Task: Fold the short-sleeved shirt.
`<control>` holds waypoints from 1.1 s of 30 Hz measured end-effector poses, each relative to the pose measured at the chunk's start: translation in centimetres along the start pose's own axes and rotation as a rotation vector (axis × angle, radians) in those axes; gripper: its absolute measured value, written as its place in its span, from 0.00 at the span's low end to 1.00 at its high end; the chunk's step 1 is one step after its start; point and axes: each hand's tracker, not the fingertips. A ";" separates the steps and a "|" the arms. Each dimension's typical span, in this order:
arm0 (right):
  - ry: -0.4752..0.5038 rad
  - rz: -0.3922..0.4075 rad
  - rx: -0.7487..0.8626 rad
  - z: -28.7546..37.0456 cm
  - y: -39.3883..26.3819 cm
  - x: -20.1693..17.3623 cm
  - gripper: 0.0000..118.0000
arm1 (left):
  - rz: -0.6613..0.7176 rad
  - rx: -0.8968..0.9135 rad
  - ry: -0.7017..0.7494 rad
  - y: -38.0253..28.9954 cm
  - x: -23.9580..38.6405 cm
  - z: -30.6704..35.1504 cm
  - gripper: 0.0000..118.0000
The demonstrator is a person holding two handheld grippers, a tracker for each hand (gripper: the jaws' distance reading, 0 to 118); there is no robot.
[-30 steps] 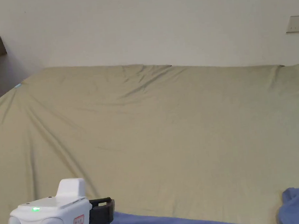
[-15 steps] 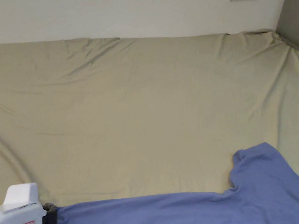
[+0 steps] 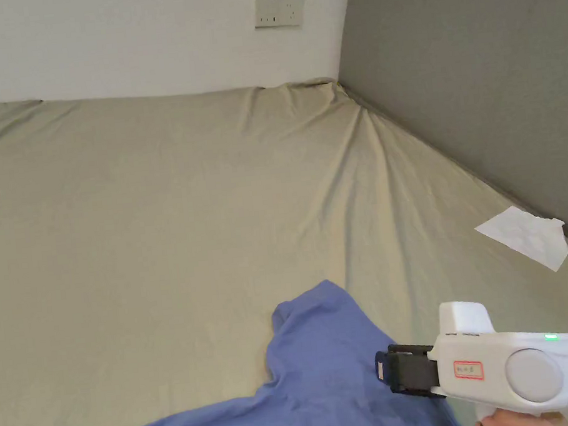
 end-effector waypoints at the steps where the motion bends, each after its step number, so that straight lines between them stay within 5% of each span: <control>1: -0.020 0.007 -0.013 -1.1 0.6 0.2 0.70 | -0.007 -0.008 0.013 -0.1 0.1 -0.1 0.04; 6: -0.087 0.067 -0.122 -3.2 1.0 -0.5 0.47 | -0.029 -0.028 0.040 0.0 0.4 -0.5 0.04; 8: -0.071 0.045 -0.134 -3.2 0.7 -0.4 0.03 | -0.031 -0.031 0.047 0.2 0.6 -0.5 0.04; 19: 0.064 0.036 0.092 11.6 -1.5 0.7 0.03 | -0.022 0.043 0.037 -0.4 0.0 7.3 0.04; 26: 0.057 0.004 0.098 19.6 -9.9 3.6 0.03 | 0.008 0.052 0.041 -6.3 -2.1 13.6 0.04; 33: -0.025 -0.075 -0.015 19.8 -19.3 5.1 0.03 | 0.030 -0.052 0.067 -12.7 -2.5 14.0 0.04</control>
